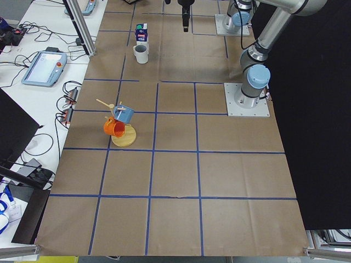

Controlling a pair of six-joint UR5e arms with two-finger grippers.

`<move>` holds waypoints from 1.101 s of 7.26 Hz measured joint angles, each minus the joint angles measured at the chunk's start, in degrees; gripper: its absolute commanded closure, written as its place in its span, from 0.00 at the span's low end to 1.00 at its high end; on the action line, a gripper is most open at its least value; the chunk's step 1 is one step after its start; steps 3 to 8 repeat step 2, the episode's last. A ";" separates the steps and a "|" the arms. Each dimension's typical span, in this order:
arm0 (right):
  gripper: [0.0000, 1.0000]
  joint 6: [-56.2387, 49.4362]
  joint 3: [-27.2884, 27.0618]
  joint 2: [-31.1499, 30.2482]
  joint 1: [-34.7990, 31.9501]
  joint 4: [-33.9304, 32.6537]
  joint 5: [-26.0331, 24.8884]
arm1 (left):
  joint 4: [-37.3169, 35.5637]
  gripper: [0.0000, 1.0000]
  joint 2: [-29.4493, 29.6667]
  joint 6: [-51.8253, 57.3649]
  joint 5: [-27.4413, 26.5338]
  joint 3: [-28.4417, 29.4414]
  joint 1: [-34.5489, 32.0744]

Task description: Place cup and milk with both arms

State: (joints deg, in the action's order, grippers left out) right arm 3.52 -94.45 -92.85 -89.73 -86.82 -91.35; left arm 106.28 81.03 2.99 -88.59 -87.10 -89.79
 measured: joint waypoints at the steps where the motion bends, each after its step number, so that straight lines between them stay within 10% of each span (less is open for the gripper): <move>1: 0.00 0.00 -0.02 -0.05 0.00 -0.14 0.16 | 0.04 0.00 -0.02 0.00 0.00 0.00 -0.02; 8: 0.00 -0.03 -0.03 -0.10 0.00 -0.22 0.25 | 0.06 0.00 -0.03 0.00 0.00 0.00 -0.03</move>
